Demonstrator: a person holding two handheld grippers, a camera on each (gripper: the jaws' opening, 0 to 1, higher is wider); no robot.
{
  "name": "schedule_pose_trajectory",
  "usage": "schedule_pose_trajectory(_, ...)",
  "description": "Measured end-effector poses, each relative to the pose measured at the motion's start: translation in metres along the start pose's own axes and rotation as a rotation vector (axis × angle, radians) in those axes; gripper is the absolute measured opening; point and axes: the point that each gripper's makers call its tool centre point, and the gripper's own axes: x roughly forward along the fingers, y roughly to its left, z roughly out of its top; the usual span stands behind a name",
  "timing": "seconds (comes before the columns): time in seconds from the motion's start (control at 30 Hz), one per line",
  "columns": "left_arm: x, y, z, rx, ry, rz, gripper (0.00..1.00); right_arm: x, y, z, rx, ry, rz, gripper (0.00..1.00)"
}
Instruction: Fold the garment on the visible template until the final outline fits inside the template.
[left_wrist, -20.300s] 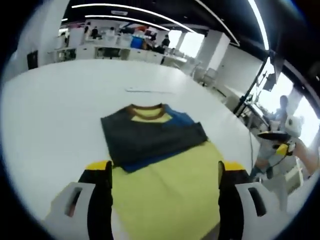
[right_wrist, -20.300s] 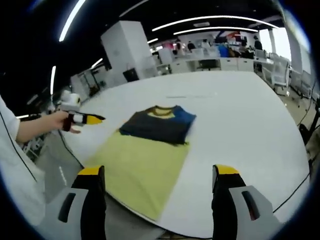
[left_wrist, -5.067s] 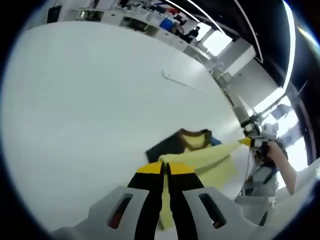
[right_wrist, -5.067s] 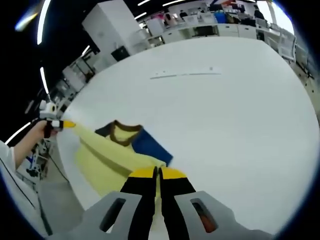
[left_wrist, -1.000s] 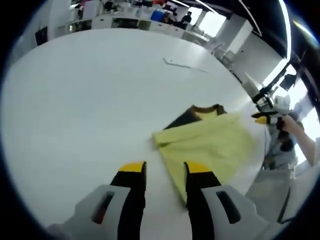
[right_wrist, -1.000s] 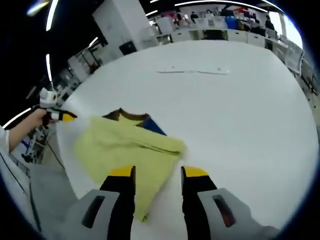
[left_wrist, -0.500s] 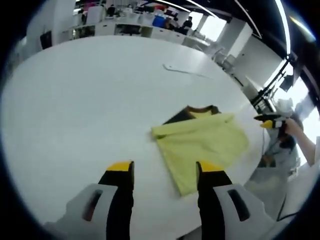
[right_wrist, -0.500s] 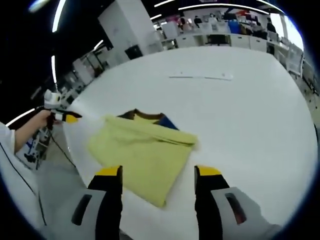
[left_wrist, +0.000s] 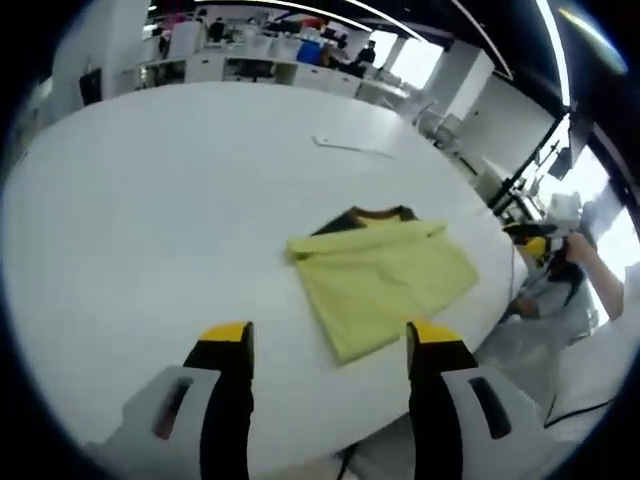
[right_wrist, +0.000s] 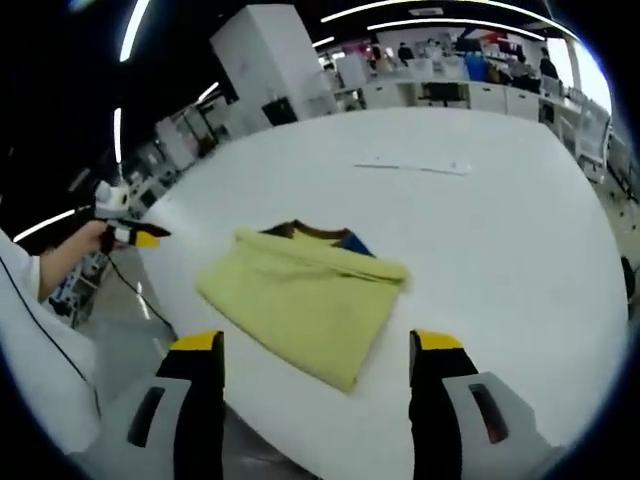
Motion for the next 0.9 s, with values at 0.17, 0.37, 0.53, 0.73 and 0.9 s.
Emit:
schedule_pose_trajectory(0.17,-0.013,-0.011,-0.005,0.019,-0.014,-0.014,0.68,-0.012,0.008,0.003,-0.015,-0.025,0.003,0.78)
schedule_pose_trajectory(0.37,-0.027,-0.021,-0.007,0.021,-0.034,-0.014,0.78,-0.023,0.017,0.001,-0.038,-0.026,0.01,0.8)
schedule_pose_trajectory(0.53,-0.037,-0.03,-0.006,0.024,-0.049,-0.024,0.82,-0.032,0.023,0.001,-0.045,-0.042,0.013,0.82)
schedule_pose_trajectory(0.73,-0.047,-0.039,-0.014,0.045,-0.034,-0.04,0.86,-0.045,0.032,0.001,-0.053,-0.058,0.012,0.87)
schedule_pose_trajectory(0.9,-0.058,-0.044,-0.022,0.043,-0.029,-0.042,0.88,-0.054,0.032,-0.003,-0.061,-0.074,-0.008,0.92)
